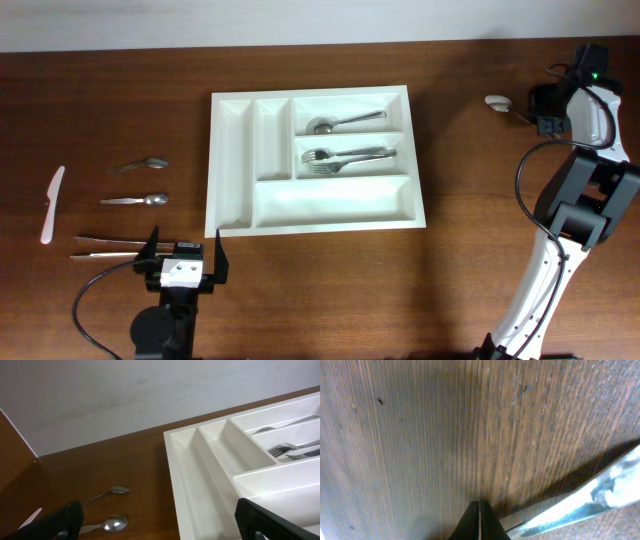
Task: Pack container
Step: 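Lower the right gripper and align it on the spoon handle, then close the right gripper on the spoon and lift it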
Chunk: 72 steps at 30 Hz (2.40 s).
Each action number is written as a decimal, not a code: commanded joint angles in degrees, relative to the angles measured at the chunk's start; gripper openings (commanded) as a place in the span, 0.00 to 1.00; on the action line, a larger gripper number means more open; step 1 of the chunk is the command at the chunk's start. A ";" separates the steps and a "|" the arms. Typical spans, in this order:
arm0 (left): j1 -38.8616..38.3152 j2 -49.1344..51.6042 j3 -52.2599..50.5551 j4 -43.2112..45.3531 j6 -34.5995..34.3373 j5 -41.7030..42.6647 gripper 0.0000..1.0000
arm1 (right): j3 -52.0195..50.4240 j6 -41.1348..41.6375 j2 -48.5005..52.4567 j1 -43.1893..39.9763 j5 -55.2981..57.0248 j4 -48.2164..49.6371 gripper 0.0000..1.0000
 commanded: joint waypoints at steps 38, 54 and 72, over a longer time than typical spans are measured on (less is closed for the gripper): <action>0.20 -0.24 -0.37 0.17 0.68 -0.20 0.99 | -1.64 -31.95 0.68 2.69 -14.78 -4.35 0.04; 0.20 -0.24 -0.37 0.17 0.70 -0.20 0.99 | -1.64 -38.60 0.68 7.17 -14.78 -10.75 0.04; 0.20 -0.24 -0.37 0.17 0.68 -0.20 0.99 | -1.14 -48.43 0.63 7.17 -15.04 -22.93 0.04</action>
